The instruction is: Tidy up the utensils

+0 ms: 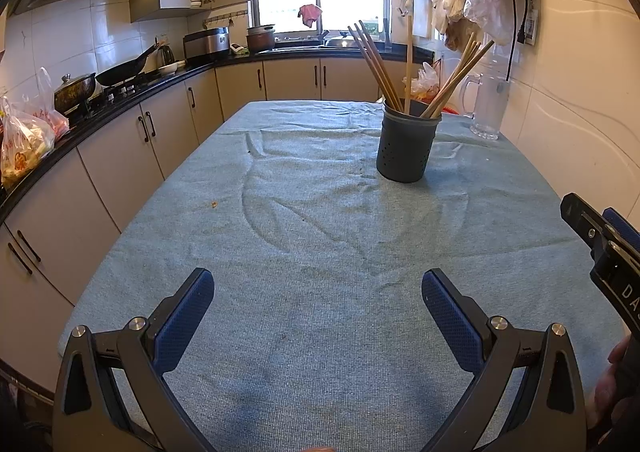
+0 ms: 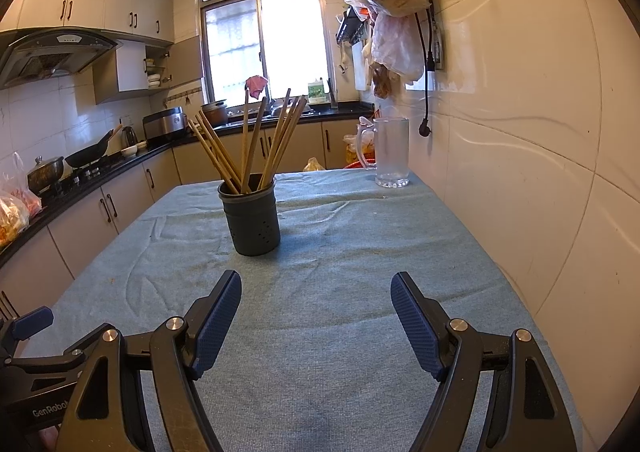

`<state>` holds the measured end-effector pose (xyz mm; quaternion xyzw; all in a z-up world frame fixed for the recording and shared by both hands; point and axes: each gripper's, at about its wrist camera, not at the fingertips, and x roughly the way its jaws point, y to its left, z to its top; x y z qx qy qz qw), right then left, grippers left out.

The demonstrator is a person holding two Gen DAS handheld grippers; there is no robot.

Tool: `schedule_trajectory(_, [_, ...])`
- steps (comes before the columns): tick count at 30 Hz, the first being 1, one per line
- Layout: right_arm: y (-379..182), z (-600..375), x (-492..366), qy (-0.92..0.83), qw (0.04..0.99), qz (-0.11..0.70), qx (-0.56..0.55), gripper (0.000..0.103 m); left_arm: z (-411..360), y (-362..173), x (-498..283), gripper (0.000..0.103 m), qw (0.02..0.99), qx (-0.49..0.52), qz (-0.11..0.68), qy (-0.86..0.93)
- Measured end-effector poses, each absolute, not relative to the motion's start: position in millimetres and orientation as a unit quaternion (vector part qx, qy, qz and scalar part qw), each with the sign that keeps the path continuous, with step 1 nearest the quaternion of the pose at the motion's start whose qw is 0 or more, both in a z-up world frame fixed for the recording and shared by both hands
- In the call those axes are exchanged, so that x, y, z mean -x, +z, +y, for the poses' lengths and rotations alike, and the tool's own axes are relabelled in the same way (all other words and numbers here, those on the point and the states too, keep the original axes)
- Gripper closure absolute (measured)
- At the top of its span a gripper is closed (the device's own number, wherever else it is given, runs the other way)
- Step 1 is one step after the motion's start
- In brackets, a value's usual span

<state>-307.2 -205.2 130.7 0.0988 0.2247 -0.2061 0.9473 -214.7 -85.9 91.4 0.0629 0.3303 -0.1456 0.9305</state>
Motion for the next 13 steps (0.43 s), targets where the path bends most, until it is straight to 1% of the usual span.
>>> schedule_trajectory(5, [131.9, -203.7, 305.8, -0.204, 0.948, 0.225, -0.095, 0.022, -83.9, 94.7, 210.7, 0.0, 0.933, -0.058, 0.326, -0.144])
schedule_trajectory(9, [143.6, -202.3, 298.5, -0.196, 0.952, 0.218, -0.084, 0.021, -83.2, 106.2, 202.8, 0.0, 0.938, -0.053, 0.312, -0.144])
schedule_trajectory(13, [154.1, -199.8, 289.5, -0.189, 0.956, 0.214, -0.071, 0.018, -85.4, 113.9, 197.1, 0.0, 0.938, -0.047, 0.306, -0.154])
